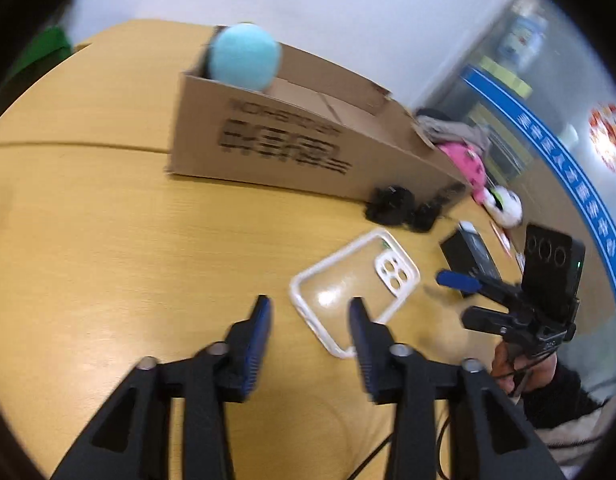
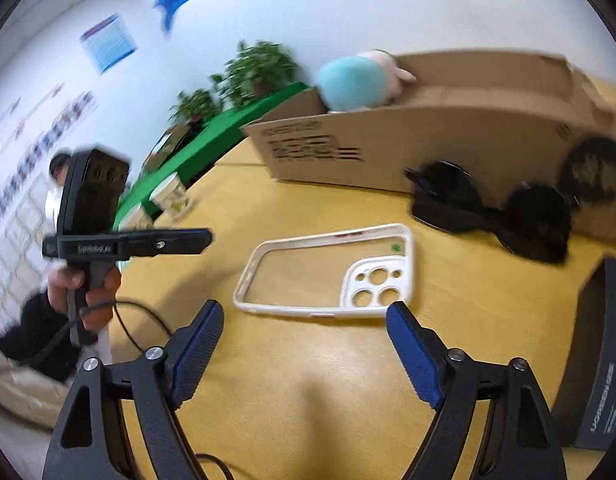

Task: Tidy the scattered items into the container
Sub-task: 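Close the right gripper on the phone case's white rim and lift it, then carry the phone case with the right gripper over the cardboard box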

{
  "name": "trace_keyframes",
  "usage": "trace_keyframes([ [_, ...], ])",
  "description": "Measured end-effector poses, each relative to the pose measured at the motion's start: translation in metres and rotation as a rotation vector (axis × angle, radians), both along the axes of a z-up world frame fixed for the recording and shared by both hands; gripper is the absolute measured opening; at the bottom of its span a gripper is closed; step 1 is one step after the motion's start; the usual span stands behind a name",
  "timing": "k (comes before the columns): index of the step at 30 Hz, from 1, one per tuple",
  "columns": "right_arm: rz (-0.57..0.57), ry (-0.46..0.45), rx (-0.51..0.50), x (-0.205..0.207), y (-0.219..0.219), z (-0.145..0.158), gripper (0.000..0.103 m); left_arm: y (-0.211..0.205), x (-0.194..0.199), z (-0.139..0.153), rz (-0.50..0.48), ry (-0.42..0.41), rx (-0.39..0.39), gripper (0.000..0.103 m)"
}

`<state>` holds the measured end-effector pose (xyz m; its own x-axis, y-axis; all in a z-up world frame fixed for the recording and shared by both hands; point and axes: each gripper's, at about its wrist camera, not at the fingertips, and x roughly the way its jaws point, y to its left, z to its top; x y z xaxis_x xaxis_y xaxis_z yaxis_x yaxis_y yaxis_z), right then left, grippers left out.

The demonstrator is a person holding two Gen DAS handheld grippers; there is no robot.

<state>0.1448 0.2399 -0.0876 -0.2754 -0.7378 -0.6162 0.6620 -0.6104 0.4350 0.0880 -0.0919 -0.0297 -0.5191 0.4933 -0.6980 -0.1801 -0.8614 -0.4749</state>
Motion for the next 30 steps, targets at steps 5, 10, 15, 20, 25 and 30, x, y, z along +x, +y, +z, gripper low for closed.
trace_keyframes([
  [5, -0.042, -0.085, 0.005, -0.014, 0.014, -0.007, 0.094, 0.002, -0.017, -0.013, 0.029, -0.113, 0.01, 0.058],
  [10, -0.064, -0.099, 0.027, -0.02, 0.017, -0.007, 0.094, 0.013, -0.014, -0.029, 0.028, -0.234, 0.011, 0.058],
  [15, -0.111, -0.058, 0.15, -0.053, -0.007, -0.013, 0.089, 0.029, -0.026, -0.031, 0.092, -0.255, 0.002, 0.032],
  [20, -0.096, -0.012, 0.27, -0.057, -0.021, -0.025, 0.047, 0.047, -0.031, -0.032, 0.076, -0.243, -0.098, 0.011],
  [25, -0.184, -0.003, 0.292, -0.056, -0.005, -0.028, 0.009, 0.047, -0.033, -0.031, 0.093, -0.223, -0.118, 0.008],
  [30, -0.215, 0.025, 0.302, -0.044, 0.002, -0.022, 0.009, 0.054, -0.035, -0.013, 0.086, -0.163, -0.157, 0.007],
])
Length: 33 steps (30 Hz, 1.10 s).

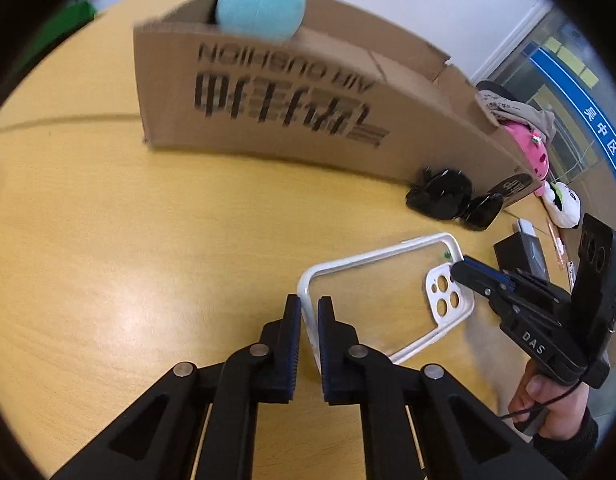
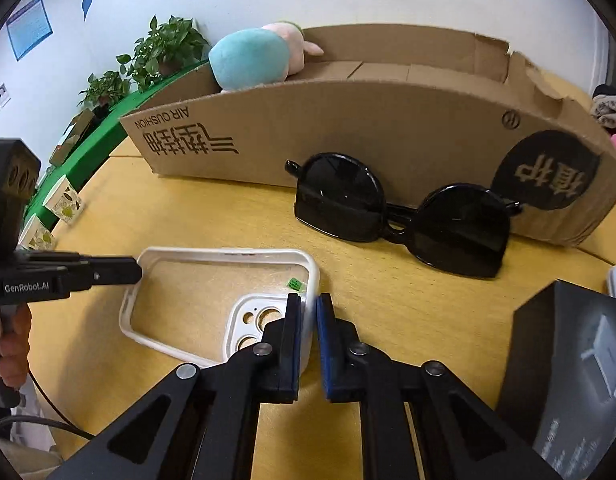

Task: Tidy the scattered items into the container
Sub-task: 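Carry the phone case with the right gripper over the cardboard box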

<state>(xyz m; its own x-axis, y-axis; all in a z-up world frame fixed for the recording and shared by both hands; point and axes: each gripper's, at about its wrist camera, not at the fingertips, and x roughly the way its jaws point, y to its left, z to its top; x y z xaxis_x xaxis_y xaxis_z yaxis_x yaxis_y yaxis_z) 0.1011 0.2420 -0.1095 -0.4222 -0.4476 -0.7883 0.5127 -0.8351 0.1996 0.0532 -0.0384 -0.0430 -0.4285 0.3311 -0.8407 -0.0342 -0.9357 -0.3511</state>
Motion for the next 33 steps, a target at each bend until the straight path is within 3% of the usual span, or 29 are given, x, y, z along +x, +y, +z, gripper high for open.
trace_keyframes([
  [10, -0.037, 0.144, -0.019, 0.011, 0.009, 0.065, 0.01, 0.004, -0.001, 0.07, -0.04, 0.209, 0.0, 0.006],
  [22, -0.076, 0.32, -0.03, 0.023, 0.014, 0.139, 0.01, 0.018, -0.004, 0.135, -0.08, 0.399, -0.024, 0.006],
  [33, -0.09, 0.466, 0.012, 0.007, 0.0, 0.197, 0.011, 0.023, -0.029, 0.201, -0.091, 0.575, -0.065, 0.005],
])
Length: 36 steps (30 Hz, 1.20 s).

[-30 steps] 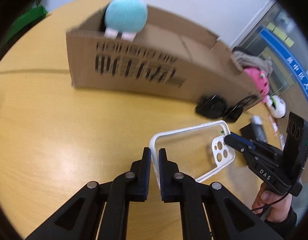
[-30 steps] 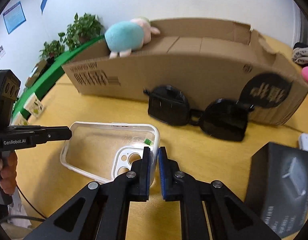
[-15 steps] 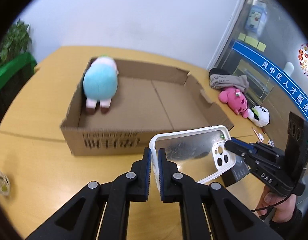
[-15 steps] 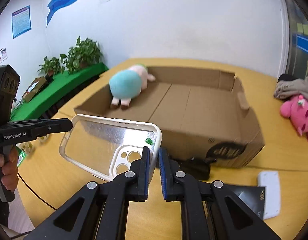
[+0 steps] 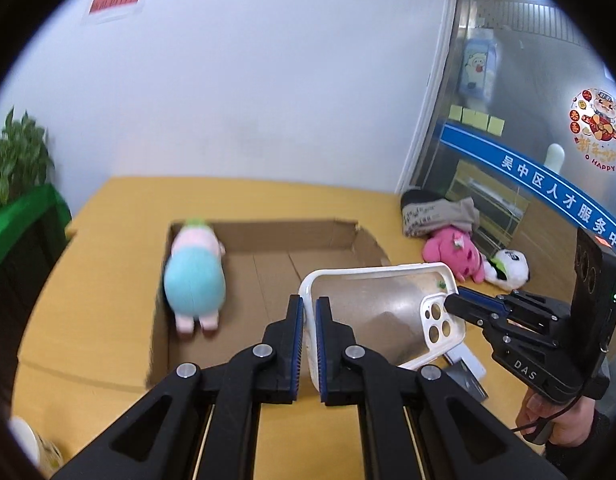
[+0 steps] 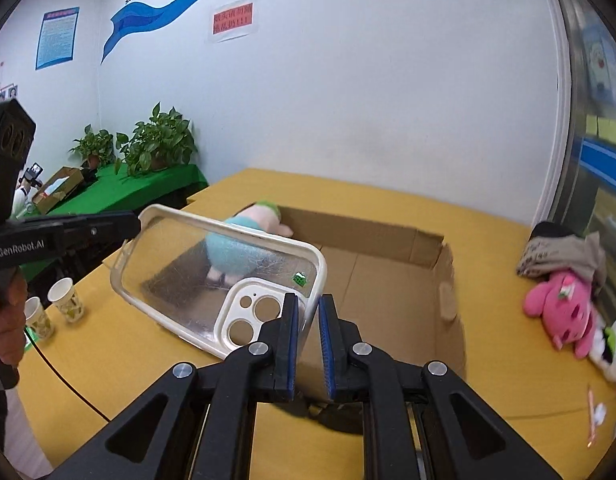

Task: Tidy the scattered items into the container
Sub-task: 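Carry the phone case with the right gripper over the cardboard box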

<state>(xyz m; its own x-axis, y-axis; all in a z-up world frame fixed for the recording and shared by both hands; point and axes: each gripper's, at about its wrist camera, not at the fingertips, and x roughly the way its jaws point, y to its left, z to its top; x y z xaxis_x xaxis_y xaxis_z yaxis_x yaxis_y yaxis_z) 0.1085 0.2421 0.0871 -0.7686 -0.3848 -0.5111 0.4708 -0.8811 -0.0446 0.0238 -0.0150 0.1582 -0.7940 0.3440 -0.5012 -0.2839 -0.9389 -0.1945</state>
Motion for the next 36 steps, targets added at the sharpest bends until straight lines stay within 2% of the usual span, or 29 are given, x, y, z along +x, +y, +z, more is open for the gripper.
trace_keyframes([
  [6, -0.015, 0.057, 0.0, -0.031, -0.005, 0.034, 0.012, 0.001, -0.033, 0.029, 0.002, 0.054, -0.002, 0.005],
  [12, -0.016, 0.084, -0.007, -0.085, -0.013, 0.061, 0.011, 0.003, -0.079, 0.052, 0.031, 0.079, -0.015, 0.005],
  [20, -0.023, 0.05, -0.005, -0.183, -0.023, 0.071, 0.01, 0.001, -0.159, 0.056, 0.06, 0.033, -0.012, 0.004],
  [24, -0.031, 0.011, -0.003, -0.227, -0.025, 0.061, 0.01, 0.002, -0.201, 0.041, 0.069, -0.011, -0.022, 0.004],
  [27, -0.036, -0.033, 0.002, -0.26, -0.025, 0.041, 0.01, 0.003, -0.233, 0.022, 0.071, -0.059, -0.03, 0.003],
  [32, -0.05, -0.151, 0.0, -0.318, -0.023, -0.01, 0.01, 0.01, -0.287, -0.026, 0.072, -0.182, -0.055, 0.003],
  [36, -0.07, -0.274, -0.018, -0.36, -0.015, -0.065, 0.01, 0.02, -0.321, -0.076, 0.074, -0.306, -0.097, 0.003],
])
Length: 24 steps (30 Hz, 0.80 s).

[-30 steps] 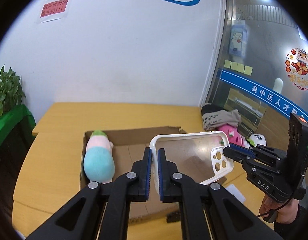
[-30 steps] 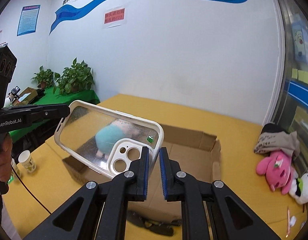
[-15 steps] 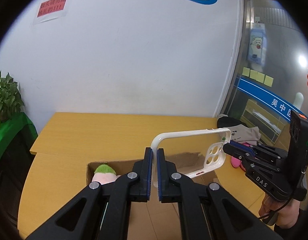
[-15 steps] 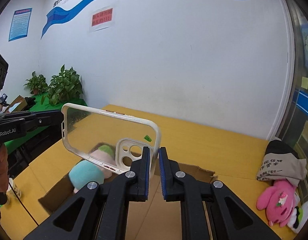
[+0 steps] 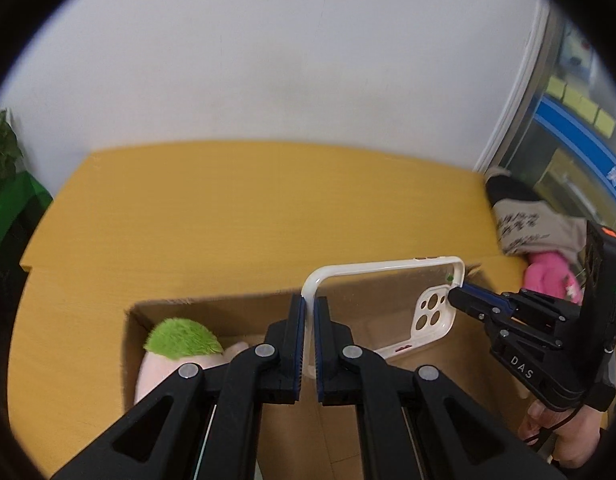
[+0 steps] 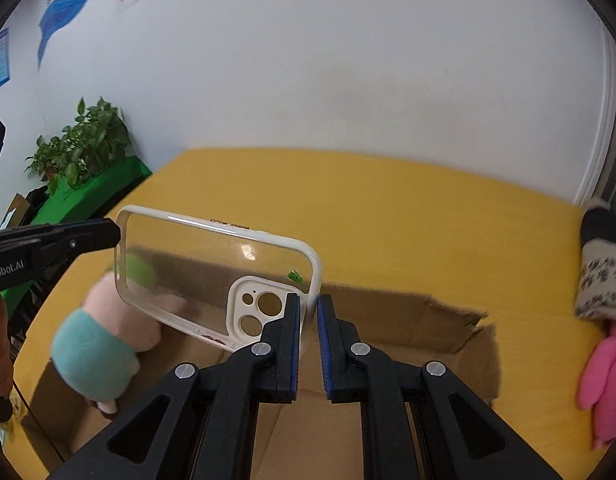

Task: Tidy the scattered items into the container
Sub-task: 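Carry the phone case with the right gripper over the cardboard box, then lower the phone case into the box and open the right gripper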

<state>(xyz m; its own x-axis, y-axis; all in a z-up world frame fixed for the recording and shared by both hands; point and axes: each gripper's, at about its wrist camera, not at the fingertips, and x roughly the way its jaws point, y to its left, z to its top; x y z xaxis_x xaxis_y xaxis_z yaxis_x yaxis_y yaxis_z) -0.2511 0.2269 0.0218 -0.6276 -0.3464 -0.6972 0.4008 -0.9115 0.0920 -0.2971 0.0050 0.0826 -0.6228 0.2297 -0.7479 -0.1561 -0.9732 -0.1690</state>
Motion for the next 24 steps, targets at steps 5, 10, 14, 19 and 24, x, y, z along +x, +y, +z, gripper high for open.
trace_keyframes([
  [5, -0.015, -0.133, 0.014, -0.028, 0.009, -0.06, 0.01, 0.016, -0.022, -0.051, -0.004, -0.137, -0.071, 0.003],
  [10, -0.017, -0.221, 0.029, -0.039, 0.014, -0.094, 0.01, 0.012, -0.033, -0.09, 0.015, -0.24, -0.079, 0.003],
  [14, 0.009, -0.241, 0.071, -0.038, 0.0, -0.101, 0.012, 0.006, -0.031, -0.096, 0.026, -0.258, -0.064, 0.004],
  [19, 0.012, -0.184, 0.046, -0.021, 0.003, -0.08, 0.076, -0.002, -0.011, -0.063, 0.033, -0.187, -0.051, 0.031],
  [24, 0.023, -0.084, -0.002, 0.023, 0.022, -0.026, 0.097, -0.007, 0.06, 0.001, 0.028, 0.038, -0.074, 0.072],
])
